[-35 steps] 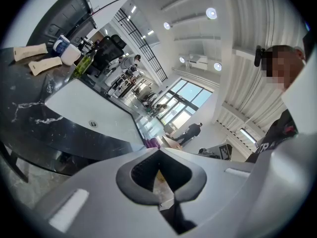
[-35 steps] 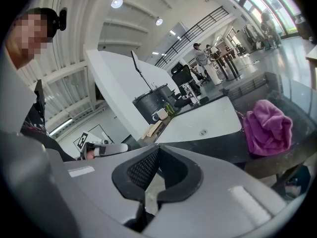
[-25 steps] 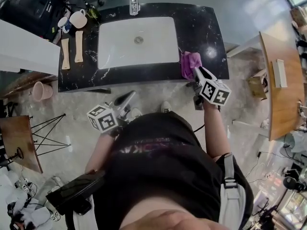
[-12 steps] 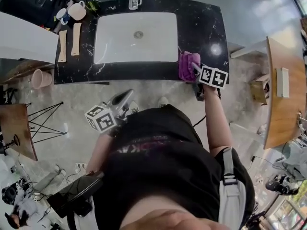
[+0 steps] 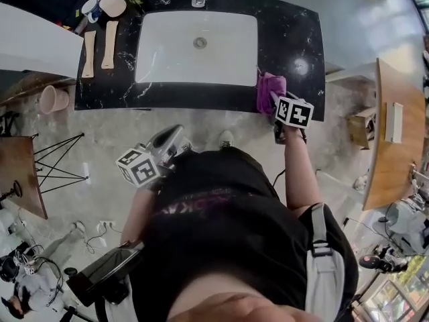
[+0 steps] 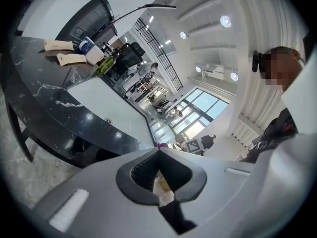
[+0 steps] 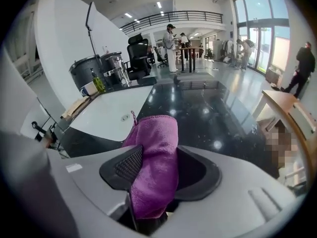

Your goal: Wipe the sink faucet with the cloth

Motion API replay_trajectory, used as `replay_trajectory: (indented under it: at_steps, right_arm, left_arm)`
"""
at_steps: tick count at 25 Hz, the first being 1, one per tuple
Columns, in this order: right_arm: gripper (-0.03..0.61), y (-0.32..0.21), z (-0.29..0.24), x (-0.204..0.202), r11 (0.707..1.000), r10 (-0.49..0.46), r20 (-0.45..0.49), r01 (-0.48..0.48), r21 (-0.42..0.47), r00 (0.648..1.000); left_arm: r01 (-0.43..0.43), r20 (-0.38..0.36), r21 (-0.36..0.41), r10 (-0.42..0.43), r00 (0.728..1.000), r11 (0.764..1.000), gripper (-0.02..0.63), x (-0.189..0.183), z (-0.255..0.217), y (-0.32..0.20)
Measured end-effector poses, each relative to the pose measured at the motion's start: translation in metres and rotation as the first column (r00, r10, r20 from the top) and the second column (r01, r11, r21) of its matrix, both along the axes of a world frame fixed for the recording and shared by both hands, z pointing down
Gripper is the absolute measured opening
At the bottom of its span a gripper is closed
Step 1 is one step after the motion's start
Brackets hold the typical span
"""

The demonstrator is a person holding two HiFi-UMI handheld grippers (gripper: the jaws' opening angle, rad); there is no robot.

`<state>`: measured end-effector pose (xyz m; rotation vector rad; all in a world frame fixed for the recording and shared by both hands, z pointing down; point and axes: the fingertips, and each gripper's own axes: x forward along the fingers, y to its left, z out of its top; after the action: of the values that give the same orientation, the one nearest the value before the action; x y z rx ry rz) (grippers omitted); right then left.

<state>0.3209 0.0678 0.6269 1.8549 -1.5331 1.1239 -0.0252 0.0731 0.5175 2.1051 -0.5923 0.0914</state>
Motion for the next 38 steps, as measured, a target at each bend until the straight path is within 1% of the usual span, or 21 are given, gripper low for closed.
replay_trajectory:
  at_steps: [2, 4, 6, 8, 10, 12, 14, 16, 18, 20, 21, 24, 27, 29, 30, 33, 34, 35, 36, 37, 38]
  right_arm:
    - [0.225, -0.002, 0.002, -0.002, 1.000, 0.030, 0.026, -0.030, 0.001, 0.999]
    - [0.155, -0.006, 0.000, -0.007, 1.000, 0.020, 0.017, -0.020, -0.006, 1.000]
    - [0.105, -0.005, -0.005, -0.014, 0.999, -0.024, -0.068, 0.022, -0.028, 0.997]
    - [0.094, -0.008, -0.015, -0.026, 0.996, -0.086, -0.186, 0.080, -0.041, 0.979]
    - [0.091, -0.018, -0.031, -0.048, 0.988, -0.147, -0.274, 0.151, -0.007, 0.951]
    - [0.091, -0.035, -0.052, -0.078, 0.968, -0.207, -0.333, 0.242, 0.067, 0.920]
    - [0.089, -0.056, -0.075, -0.111, 0.925, -0.270, -0.376, 0.346, 0.153, 0.886]
    - [0.089, -0.077, -0.097, -0.142, 0.865, -0.340, -0.424, 0.456, 0.210, 0.840]
    - [0.089, -0.101, -0.118, -0.166, 0.793, -0.409, -0.488, 0.565, 0.229, 0.771]
    - [0.089, -0.133, -0.140, -0.181, 0.721, -0.456, -0.541, 0.650, 0.240, 0.706]
    - [0.089, -0.152, -0.151, -0.186, 0.690, -0.469, -0.554, 0.677, 0.256, 0.688]
    - [0.089, -0.208, -0.191, -0.192, 0.615, -0.486, -0.579, 0.727, 0.306, 0.655]
    - [0.089, -0.274, -0.226, -0.192, 0.538, -0.511, -0.622, 0.785, 0.308, 0.593]
    - [0.089, -0.315, -0.238, -0.186, 0.503, -0.549, -0.621, 0.815, 0.289, 0.559]
    - [0.089, -0.333, -0.238, -0.182, 0.488, -0.584, -0.604, 0.829, 0.273, 0.542]
    - [0.091, -0.384, -0.219, -0.178, 0.436, -0.714, -0.514, 0.876, 0.204, 0.475]
    - [0.091, -0.399, -0.209, -0.175, 0.424, -0.746, -0.488, 0.888, 0.176, 0.453]
    - [0.091, -0.414, -0.200, -0.171, 0.416, -0.769, -0.466, 0.896, 0.153, 0.437]
    - [0.089, -0.429, -0.193, -0.167, 0.413, -0.785, -0.447, 0.900, 0.141, 0.430]
    - [0.089, -0.444, -0.188, -0.162, 0.417, -0.791, -0.429, 0.898, 0.143, 0.436]
    - [0.089, -0.460, -0.187, -0.157, 0.426, -0.790, -0.419, 0.892, 0.150, 0.448]
  left_arm:
    - [-0.018, -0.008, 0.003, 0.018, 1.000, 1.000, -0.008, -0.012, -0.001, -0.007]
    - [-0.039, -0.019, 0.003, 0.039, 0.999, 0.999, -0.008, -0.024, -0.003, -0.015]
    - [-0.065, -0.028, 0.001, 0.065, 0.998, 0.998, -0.008, -0.036, -0.003, -0.019]
    - [-0.092, -0.033, 0.009, 0.092, 0.995, 0.996, -0.008, -0.049, -0.005, -0.024]
    - [-0.112, -0.036, 0.020, 0.113, 0.993, 0.994, -0.008, -0.062, -0.005, -0.029]
    - [-0.123, -0.040, 0.022, 0.124, 0.991, 0.992, -0.008, -0.074, -0.003, -0.033]
    - [-0.128, -0.047, 0.017, 0.128, 0.991, 0.992, -0.008, -0.083, 0.000, -0.036]
    - [-0.125, -0.055, 0.017, 0.126, 0.991, 0.992, -0.008, -0.089, -0.001, -0.038]
    - [-0.102, -0.055, 0.025, 0.104, 0.993, 0.994, -0.008, -0.096, -0.002, -0.041]
    - [-0.050, -0.057, 0.019, 0.051, 0.997, 0.999, -0.008, -0.105, 0.000, -0.047]
    - [-0.020, -0.061, 0.013, 0.021, 0.998, 1.000, -0.008, -0.110, 0.002, -0.051]
    - [0.058, -0.062, 0.008, -0.057, 0.996, 0.998, -0.008, -0.120, 0.001, -0.063]
    - [0.172, -0.056, 0.031, -0.170, 0.984, 0.985, -0.007, -0.128, -0.007, -0.079]
    - [0.241, -0.040, 0.047, -0.239, 0.970, 0.969, -0.008, -0.130, -0.012, -0.085]
    - [0.271, -0.032, 0.049, -0.270, 0.962, 0.961, -0.008, -0.131, -0.013, -0.087]
    - [0.369, -0.009, 0.035, -0.369, 0.930, 0.929, -0.007, -0.133, -0.011, -0.092]
    - [0.395, 0.001, 0.029, -0.395, 0.918, 0.918, -0.008, -0.133, -0.010, -0.092]
    - [0.416, 0.014, 0.023, -0.416, 0.909, 0.909, -0.008, -0.132, -0.008, -0.091]
    - [0.432, 0.029, 0.018, -0.433, 0.901, 0.902, -0.008, -0.131, -0.006, -0.090]
    - [0.448, 0.044, 0.014, -0.448, 0.893, 0.894, -0.008, -0.130, -0.004, -0.089]
    - [0.465, 0.057, 0.009, -0.465, 0.884, 0.885, -0.008, -0.130, -0.002, -0.089]
